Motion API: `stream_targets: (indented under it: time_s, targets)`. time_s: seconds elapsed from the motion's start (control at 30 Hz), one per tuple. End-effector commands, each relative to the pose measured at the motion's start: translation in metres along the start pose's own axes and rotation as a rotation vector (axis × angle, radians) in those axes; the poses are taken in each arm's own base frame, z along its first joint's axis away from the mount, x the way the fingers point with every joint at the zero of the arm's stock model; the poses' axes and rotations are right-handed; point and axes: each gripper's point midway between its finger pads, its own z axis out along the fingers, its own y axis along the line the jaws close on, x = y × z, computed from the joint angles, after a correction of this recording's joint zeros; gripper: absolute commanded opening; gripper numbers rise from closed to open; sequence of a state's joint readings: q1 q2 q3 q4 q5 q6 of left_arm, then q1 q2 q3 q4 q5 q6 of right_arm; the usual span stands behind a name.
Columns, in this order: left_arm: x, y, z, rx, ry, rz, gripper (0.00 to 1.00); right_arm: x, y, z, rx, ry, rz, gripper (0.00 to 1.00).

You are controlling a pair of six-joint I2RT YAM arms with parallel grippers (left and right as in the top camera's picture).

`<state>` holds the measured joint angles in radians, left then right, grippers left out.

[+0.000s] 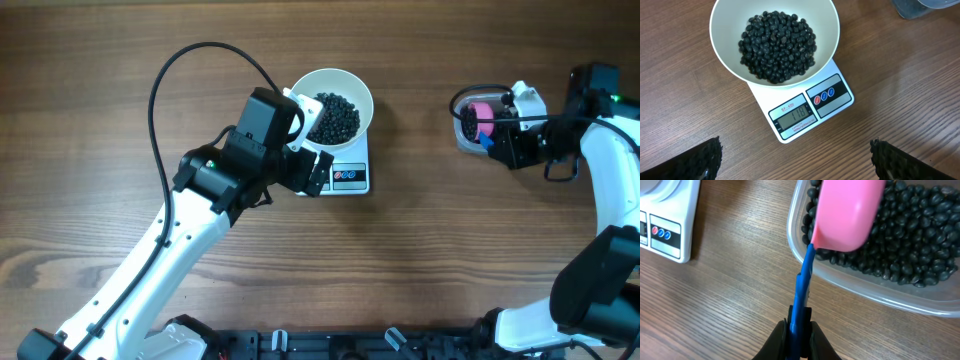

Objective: Scoop item into bowl and weigh 150g on scale
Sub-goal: 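Dig the scoop into the black beans for another load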

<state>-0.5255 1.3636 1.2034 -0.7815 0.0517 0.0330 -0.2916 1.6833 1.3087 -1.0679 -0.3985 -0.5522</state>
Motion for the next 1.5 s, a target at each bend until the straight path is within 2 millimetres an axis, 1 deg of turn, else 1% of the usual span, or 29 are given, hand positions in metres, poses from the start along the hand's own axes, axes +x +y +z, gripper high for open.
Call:
stream_targets:
  time_s: [0.0, 0.13, 0.23, 0.37, 0.57, 0.77, 1.13, 1.33, 1.47]
  targets:
    - [0.004, -0.004, 0.003, 0.017, 0.014, 0.019, 1.00, 0.001, 0.007, 0.003, -0.077, -0.019, -0.013, 0.04]
    - [0.004, -0.004, 0.003, 0.017, 0.014, 0.019, 1.00, 0.000, 0.006, -0.001, -0.109, -0.051, 0.016, 0.04]
    - [0.004, -0.004, 0.003, 0.017, 0.014, 0.019, 1.00, 0.003, -0.001, -0.004, -0.104, -0.059, 0.067, 0.04]
    - [0.004, -0.004, 0.003, 0.017, 0.014, 0.019, 1.00, 0.003, -0.003, -0.006, -0.115, -0.072, 0.087, 0.04]
    - [0.004, -0.004, 0.004, 0.017, 0.014, 0.019, 1.00, -0.001, 0.004, -0.009, -0.170, -0.105, 0.116, 0.04]
    - [0.004, -0.004, 0.003, 0.017, 0.014, 0.019, 1.00, 0.000, 0.004, -0.009, -0.172, -0.102, 0.121, 0.04]
    - [0.004, -0.004, 0.003, 0.017, 0.014, 0.019, 1.00, 0.004, -0.012, -0.019, -0.175, -0.142, 0.204, 0.04]
    - [0.004, -0.004, 0.003, 0.017, 0.014, 0.019, 1.00, 0.004, -0.012, -0.019, -0.174, -0.143, 0.207, 0.04]
    - [0.004, -0.004, 0.003, 0.017, 0.014, 0.019, 1.00, 0.003, -0.011, -0.019, -0.186, -0.144, 0.263, 0.04]
